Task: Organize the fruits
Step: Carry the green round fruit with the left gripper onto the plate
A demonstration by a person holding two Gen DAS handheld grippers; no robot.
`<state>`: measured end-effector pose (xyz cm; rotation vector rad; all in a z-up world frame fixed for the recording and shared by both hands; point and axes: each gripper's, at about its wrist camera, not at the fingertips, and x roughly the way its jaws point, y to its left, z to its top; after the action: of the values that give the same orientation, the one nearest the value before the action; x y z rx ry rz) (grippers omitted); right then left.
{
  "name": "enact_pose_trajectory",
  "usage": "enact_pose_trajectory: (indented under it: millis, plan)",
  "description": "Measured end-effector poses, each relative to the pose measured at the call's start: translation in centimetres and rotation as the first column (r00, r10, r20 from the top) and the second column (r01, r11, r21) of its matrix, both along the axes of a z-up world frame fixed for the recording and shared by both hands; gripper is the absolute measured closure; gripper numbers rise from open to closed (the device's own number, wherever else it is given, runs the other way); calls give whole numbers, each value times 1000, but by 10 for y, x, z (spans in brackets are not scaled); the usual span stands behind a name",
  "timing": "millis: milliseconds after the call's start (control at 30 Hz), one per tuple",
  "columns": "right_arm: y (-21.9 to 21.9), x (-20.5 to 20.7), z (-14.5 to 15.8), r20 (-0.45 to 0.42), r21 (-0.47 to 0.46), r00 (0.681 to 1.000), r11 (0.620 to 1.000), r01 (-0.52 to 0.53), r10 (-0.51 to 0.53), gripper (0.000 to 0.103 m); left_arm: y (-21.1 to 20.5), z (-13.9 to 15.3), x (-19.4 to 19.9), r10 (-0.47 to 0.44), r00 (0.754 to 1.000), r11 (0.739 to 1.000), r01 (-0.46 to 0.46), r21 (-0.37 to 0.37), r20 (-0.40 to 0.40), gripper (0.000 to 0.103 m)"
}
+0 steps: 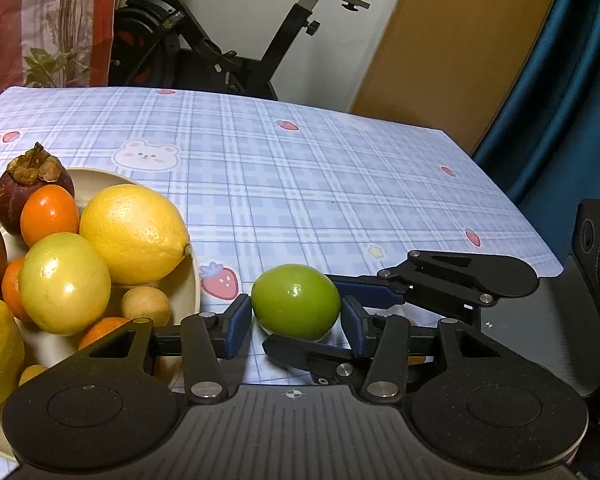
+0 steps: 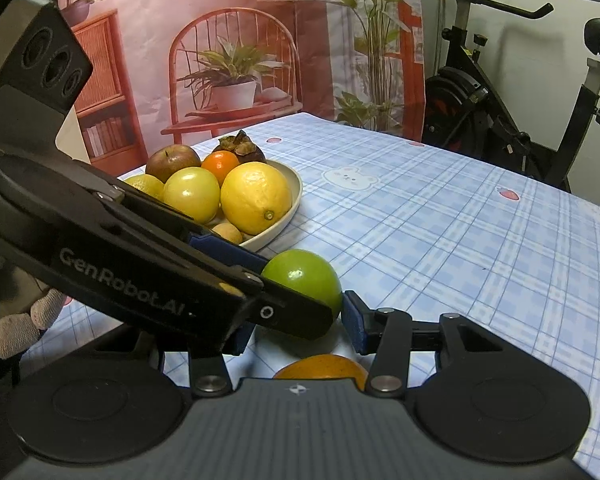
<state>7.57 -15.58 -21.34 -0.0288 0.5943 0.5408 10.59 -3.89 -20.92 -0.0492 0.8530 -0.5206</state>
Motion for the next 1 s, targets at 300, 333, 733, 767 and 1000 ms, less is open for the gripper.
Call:
enact_pose_trajectory:
  millis: [300, 333, 733, 767, 1000]
  plan:
    - [3, -3, 15, 24, -3, 1000, 1000, -15, 15, 55, 9, 18, -15, 35, 997, 999, -32, -35, 76, 52]
    - [5, -4, 19, 31, -12, 999, 1000, -20, 20, 55, 12, 21, -17, 42, 996, 998, -39, -44, 82, 52]
    - [52, -2, 56, 105, -115, 985, 985, -126, 138, 55, 57, 45, -35, 166, 975, 978, -143, -150, 149, 52]
    - [56, 0, 57, 109, -122, 983, 983, -135, 149, 55, 60, 46, -34, 181, 972, 975, -156, -160, 153, 52]
    - [97, 21, 69, 137, -180, 964, 963, -201, 227, 55, 93, 49, -27, 288, 944, 941, -249, -227, 161, 52]
